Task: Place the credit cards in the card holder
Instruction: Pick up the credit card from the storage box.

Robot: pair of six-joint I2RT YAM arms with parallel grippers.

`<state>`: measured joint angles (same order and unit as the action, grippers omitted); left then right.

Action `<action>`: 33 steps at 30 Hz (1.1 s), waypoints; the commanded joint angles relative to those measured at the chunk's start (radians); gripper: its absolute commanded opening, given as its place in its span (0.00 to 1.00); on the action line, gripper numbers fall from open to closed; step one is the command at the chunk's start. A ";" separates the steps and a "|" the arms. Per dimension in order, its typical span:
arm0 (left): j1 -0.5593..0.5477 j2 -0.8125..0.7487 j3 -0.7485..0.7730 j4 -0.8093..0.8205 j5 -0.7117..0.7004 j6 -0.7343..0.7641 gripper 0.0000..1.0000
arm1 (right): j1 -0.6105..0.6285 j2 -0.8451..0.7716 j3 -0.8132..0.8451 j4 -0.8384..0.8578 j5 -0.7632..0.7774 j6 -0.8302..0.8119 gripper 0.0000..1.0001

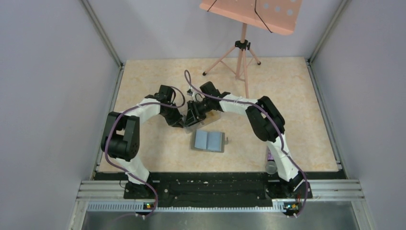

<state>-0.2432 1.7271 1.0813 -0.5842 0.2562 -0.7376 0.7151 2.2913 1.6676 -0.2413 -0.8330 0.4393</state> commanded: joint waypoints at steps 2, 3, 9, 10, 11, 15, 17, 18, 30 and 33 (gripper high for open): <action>-0.019 -0.014 0.031 0.078 0.094 0.005 0.00 | -0.002 -0.001 -0.053 0.036 -0.062 0.092 0.46; -0.018 -0.012 0.033 0.081 0.101 0.009 0.00 | -0.003 0.000 -0.051 0.018 -0.047 0.089 0.46; -0.019 -0.013 0.038 0.098 0.136 0.022 0.05 | -0.003 0.025 0.000 -0.101 0.054 0.023 0.49; -0.019 -0.010 0.039 0.105 0.146 0.021 0.06 | -0.003 0.029 0.012 -0.125 0.066 0.007 0.50; -0.019 -0.005 0.037 0.112 0.156 0.018 0.06 | -0.003 0.036 0.020 -0.140 0.071 -0.005 0.51; -0.019 -0.008 0.025 0.156 0.191 0.001 0.08 | -0.001 0.046 0.037 -0.197 0.106 -0.064 0.54; -0.019 -0.013 0.025 0.160 0.190 0.001 0.08 | -0.002 0.042 0.047 -0.232 0.150 -0.093 0.56; -0.019 -0.015 0.024 0.161 0.189 0.000 0.08 | 0.000 0.041 0.056 -0.251 0.177 -0.107 0.57; -0.019 -0.029 0.015 0.204 0.230 -0.009 0.06 | 0.007 0.117 0.119 -0.346 0.184 -0.202 0.54; -0.019 -0.036 0.023 0.164 0.194 0.010 0.06 | 0.006 0.081 0.120 -0.353 0.210 -0.220 0.55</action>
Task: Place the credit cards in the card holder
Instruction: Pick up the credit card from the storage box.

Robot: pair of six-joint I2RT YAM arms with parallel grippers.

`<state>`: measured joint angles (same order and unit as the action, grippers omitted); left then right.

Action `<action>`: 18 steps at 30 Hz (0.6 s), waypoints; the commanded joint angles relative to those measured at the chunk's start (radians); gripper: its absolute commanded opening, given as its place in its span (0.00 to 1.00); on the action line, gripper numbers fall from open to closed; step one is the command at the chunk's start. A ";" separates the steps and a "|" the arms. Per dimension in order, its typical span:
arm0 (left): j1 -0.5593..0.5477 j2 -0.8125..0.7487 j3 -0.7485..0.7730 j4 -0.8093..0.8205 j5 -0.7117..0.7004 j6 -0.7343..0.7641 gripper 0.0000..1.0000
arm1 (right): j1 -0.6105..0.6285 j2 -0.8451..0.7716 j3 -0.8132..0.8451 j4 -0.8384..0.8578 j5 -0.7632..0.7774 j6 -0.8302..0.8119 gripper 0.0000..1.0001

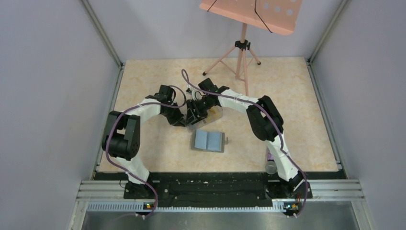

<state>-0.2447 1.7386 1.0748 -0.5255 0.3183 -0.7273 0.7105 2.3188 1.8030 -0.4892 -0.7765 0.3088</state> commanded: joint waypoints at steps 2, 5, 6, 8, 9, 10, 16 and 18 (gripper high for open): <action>-0.018 -0.050 0.038 0.068 0.102 0.014 0.05 | 0.009 0.016 -0.022 -0.095 0.171 -0.091 0.55; -0.018 -0.046 0.049 0.013 0.059 0.037 0.03 | -0.001 -0.042 -0.053 -0.041 0.180 -0.066 0.57; -0.017 -0.044 0.050 0.000 0.048 0.045 0.03 | -0.006 -0.059 -0.067 -0.019 0.180 -0.050 0.57; -0.018 -0.040 0.051 -0.021 0.035 0.057 0.01 | -0.019 -0.084 -0.092 0.021 0.187 -0.023 0.57; -0.017 -0.037 0.053 -0.028 0.030 0.061 0.01 | -0.029 -0.091 -0.097 0.029 0.198 -0.014 0.57; -0.018 -0.036 0.052 -0.032 0.030 0.068 0.00 | -0.036 -0.093 -0.100 0.035 0.208 -0.005 0.57; -0.025 -0.015 0.068 -0.066 0.024 0.093 0.00 | -0.057 -0.074 -0.096 0.019 0.247 -0.001 0.57; -0.027 -0.016 0.071 -0.073 0.010 0.091 0.00 | -0.057 -0.078 -0.102 0.016 0.262 -0.005 0.57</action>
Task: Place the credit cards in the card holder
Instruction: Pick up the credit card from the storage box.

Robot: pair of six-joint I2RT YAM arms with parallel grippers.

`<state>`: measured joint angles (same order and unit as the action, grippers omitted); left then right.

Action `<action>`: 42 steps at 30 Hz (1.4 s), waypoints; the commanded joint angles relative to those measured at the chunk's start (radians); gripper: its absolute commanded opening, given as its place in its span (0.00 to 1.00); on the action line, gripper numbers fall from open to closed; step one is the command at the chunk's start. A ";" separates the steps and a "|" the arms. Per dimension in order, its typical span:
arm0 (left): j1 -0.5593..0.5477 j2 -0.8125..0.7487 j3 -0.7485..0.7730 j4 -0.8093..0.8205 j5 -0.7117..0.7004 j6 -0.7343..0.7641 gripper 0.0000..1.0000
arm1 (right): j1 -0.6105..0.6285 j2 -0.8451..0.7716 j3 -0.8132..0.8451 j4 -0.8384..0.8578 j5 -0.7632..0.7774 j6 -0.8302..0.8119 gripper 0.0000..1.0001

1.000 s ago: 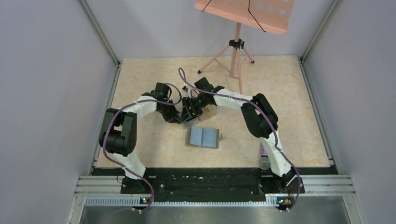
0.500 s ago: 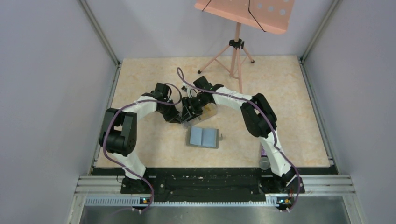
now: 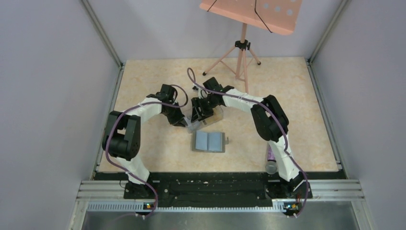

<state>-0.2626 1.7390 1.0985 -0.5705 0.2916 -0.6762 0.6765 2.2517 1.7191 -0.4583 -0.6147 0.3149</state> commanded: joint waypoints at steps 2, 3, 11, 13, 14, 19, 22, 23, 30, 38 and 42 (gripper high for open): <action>-0.010 -0.022 0.047 -0.029 0.029 0.036 0.00 | -0.023 -0.011 -0.020 -0.021 0.122 -0.013 0.57; -0.012 -0.027 0.049 -0.030 0.026 0.035 0.00 | -0.023 -0.006 -0.017 -0.032 0.134 -0.016 0.56; -0.029 -0.023 0.083 -0.048 0.012 0.032 0.00 | -0.012 0.048 0.010 -0.113 0.198 -0.050 0.55; -0.037 -0.017 0.092 -0.048 0.016 0.029 0.00 | -0.001 0.061 0.017 -0.119 0.196 -0.049 0.55; -0.039 -0.013 0.095 -0.048 0.019 0.029 0.00 | 0.004 0.067 0.021 -0.121 0.195 -0.047 0.55; -0.042 -0.011 0.088 0.006 0.070 -0.007 0.00 | 0.035 0.116 0.070 -0.161 0.225 -0.049 0.52; -0.043 -0.015 0.088 0.023 0.082 -0.025 0.00 | 0.052 0.143 0.085 -0.186 0.272 -0.059 0.49; -0.043 -0.017 0.090 0.027 0.084 -0.030 0.00 | 0.057 0.147 0.088 -0.193 0.277 -0.061 0.48; -0.041 -0.028 0.067 0.106 0.144 -0.092 0.00 | 0.082 0.177 0.075 -0.202 0.271 -0.066 0.45; -0.041 -0.032 0.062 0.129 0.158 -0.110 0.00 | 0.084 0.184 0.076 -0.164 0.113 -0.031 0.44; -0.041 -0.026 0.060 0.101 0.133 -0.092 0.00 | 0.066 0.132 0.049 -0.088 0.018 0.031 0.37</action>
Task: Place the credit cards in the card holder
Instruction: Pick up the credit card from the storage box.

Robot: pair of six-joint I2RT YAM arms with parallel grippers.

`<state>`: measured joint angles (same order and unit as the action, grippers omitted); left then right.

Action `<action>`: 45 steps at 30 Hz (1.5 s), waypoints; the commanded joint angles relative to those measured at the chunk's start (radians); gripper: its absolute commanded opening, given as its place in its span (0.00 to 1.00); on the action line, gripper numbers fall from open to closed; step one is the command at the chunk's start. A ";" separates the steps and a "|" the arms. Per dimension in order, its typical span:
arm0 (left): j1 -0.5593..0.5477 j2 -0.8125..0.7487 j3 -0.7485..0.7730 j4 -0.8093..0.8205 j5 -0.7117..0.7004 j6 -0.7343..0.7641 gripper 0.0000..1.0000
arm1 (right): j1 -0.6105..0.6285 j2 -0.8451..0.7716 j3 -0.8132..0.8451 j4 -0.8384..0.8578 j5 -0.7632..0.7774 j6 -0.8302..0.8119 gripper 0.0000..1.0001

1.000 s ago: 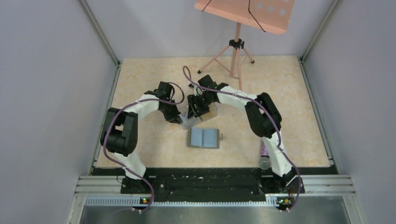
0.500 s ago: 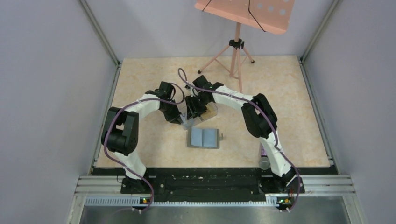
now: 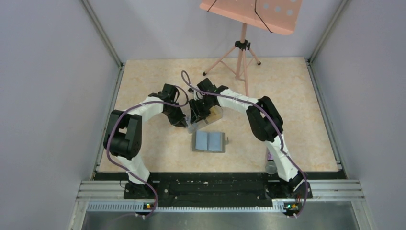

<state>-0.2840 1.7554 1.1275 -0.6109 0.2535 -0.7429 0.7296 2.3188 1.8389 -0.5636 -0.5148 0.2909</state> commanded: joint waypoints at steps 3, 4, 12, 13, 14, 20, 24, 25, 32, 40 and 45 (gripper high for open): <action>-0.020 -0.036 0.032 0.113 0.147 -0.006 0.00 | -0.005 0.017 -0.109 0.090 -0.144 0.119 0.25; -0.020 -0.034 0.033 0.106 0.142 -0.002 0.00 | -0.013 0.001 -0.123 0.113 -0.167 0.136 0.19; -0.020 -0.029 0.022 0.080 0.115 0.022 0.00 | -0.024 -0.069 -0.174 0.242 -0.260 0.236 0.01; -0.020 -0.028 0.021 0.077 0.114 0.024 0.00 | -0.025 -0.078 -0.173 0.243 -0.257 0.237 0.00; -0.020 -0.026 0.021 0.074 0.110 0.026 0.00 | -0.025 -0.086 -0.172 0.243 -0.255 0.238 0.00; -0.020 -0.018 0.026 0.054 0.088 0.033 0.00 | -0.023 -0.115 -0.168 0.221 -0.230 0.221 0.00; -0.020 -0.015 0.028 0.048 0.083 0.037 0.00 | -0.024 -0.129 -0.168 0.218 -0.242 0.210 0.00; -0.020 -0.016 0.028 0.047 0.080 0.037 0.00 | -0.024 -0.130 -0.168 0.222 -0.252 0.210 0.00; -0.020 -0.008 0.031 0.040 0.073 0.043 0.00 | -0.020 -0.109 -0.167 0.239 -0.289 0.217 0.05; -0.020 -0.003 0.034 0.033 0.069 0.050 0.00 | -0.015 -0.080 -0.144 0.167 -0.243 0.174 0.21; -0.020 -0.002 0.040 0.028 0.066 0.054 0.00 | -0.010 -0.068 -0.123 0.143 -0.243 0.161 0.24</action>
<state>-0.2886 1.7554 1.1275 -0.6380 0.2481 -0.6922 0.6811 2.2429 1.6882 -0.3553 -0.7757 0.4866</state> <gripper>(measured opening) 0.155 0.226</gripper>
